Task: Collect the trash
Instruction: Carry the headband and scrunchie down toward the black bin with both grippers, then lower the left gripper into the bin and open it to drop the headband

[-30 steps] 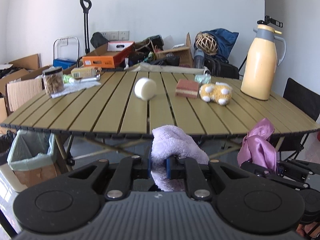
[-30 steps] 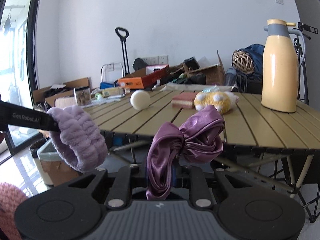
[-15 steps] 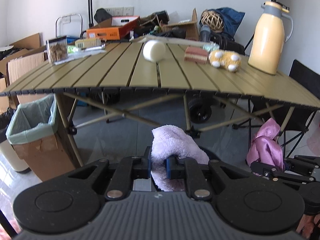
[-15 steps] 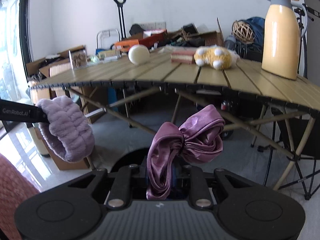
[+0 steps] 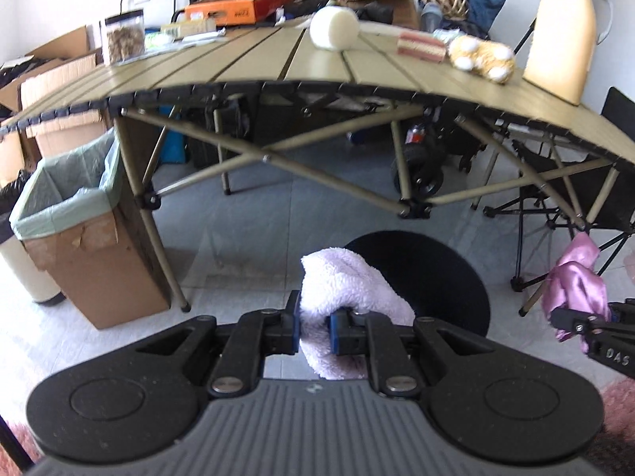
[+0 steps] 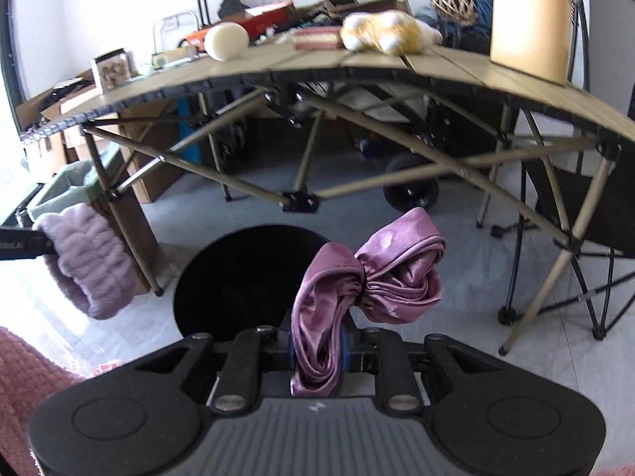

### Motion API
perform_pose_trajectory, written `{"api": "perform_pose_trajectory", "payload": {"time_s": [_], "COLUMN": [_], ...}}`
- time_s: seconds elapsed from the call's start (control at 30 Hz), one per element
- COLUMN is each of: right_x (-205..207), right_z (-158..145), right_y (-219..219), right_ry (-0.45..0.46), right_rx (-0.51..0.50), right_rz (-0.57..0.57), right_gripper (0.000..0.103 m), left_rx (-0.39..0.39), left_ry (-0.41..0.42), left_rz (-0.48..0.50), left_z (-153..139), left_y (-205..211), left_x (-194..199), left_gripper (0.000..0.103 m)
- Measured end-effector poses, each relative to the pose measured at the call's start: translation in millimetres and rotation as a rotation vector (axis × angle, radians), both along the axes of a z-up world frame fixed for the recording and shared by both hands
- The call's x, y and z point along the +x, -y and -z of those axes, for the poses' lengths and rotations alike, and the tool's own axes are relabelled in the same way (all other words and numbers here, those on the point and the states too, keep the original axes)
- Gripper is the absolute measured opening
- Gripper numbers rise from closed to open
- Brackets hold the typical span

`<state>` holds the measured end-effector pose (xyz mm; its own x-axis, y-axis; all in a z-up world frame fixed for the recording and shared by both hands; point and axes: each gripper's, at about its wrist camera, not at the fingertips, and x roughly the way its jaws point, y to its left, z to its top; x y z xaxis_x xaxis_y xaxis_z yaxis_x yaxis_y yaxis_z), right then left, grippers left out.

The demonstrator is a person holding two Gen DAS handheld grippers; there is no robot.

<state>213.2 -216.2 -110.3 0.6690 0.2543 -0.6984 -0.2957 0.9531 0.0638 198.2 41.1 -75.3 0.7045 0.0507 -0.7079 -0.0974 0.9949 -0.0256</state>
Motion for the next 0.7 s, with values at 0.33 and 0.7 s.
{"api": "perform_pose_trajectory", "payload": {"time_s": [0.33,0.7], "right_x": [11.7,25.2], "right_z": [11.7,21.3], "right_y": [8.2,13.7], "right_ry": [-0.044,-0.086], "right_rx": [-0.004,0.014], "right_rz": [0.046,0.075], "right_gripper": [0.019,0.019], "left_rx": [0.003,-0.008], "left_ry": [-0.124,-0.231], "left_rz": [-0.023,-0.069], "left_z": [25.8,37.1], "left_y": [-5.3,-11.5], "left_x": [12.3,24.5], "left_gripper": [0.013,0.013]}}
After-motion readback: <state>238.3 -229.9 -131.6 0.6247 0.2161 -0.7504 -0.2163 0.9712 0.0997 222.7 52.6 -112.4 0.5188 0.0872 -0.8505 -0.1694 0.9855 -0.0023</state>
